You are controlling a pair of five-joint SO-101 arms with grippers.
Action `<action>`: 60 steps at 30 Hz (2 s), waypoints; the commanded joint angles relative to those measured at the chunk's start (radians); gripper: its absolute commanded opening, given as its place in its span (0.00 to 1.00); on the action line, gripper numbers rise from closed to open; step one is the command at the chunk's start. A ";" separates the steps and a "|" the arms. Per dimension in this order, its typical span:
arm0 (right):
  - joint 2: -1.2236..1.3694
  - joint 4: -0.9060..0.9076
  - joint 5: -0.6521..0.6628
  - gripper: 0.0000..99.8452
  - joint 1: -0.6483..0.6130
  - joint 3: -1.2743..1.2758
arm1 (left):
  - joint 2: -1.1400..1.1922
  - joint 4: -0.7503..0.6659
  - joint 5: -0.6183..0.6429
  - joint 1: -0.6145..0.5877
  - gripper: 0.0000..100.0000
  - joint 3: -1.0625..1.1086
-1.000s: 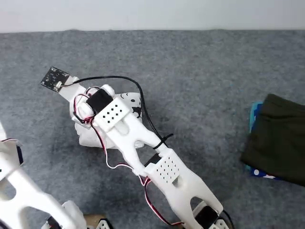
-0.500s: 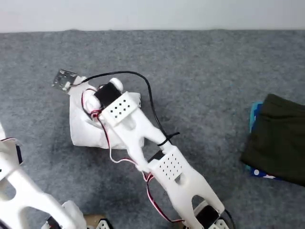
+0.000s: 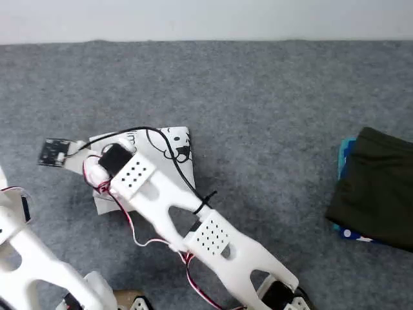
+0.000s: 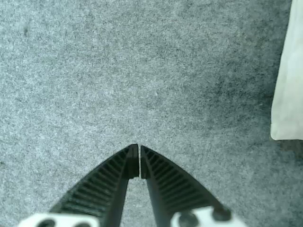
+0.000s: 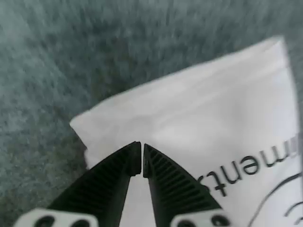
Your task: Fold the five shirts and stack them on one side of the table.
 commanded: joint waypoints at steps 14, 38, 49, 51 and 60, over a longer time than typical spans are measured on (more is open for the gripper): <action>-0.131 0.183 -0.048 0.01 0.199 -0.092 | -0.031 -0.020 0.008 -0.002 0.01 -0.013; -0.262 0.090 -0.049 0.01 0.202 0.660 | -0.031 -0.034 0.002 0.000 0.01 -0.013; -0.401 0.157 -0.044 0.01 0.335 0.459 | -0.031 -0.035 0.002 0.000 0.01 -0.013; -0.395 0.114 -0.044 0.01 0.371 0.414 | -0.031 -0.035 0.002 0.000 0.01 -0.013; -0.191 -0.217 -0.041 0.01 0.423 0.385 | -0.031 -0.035 0.002 0.000 0.01 -0.013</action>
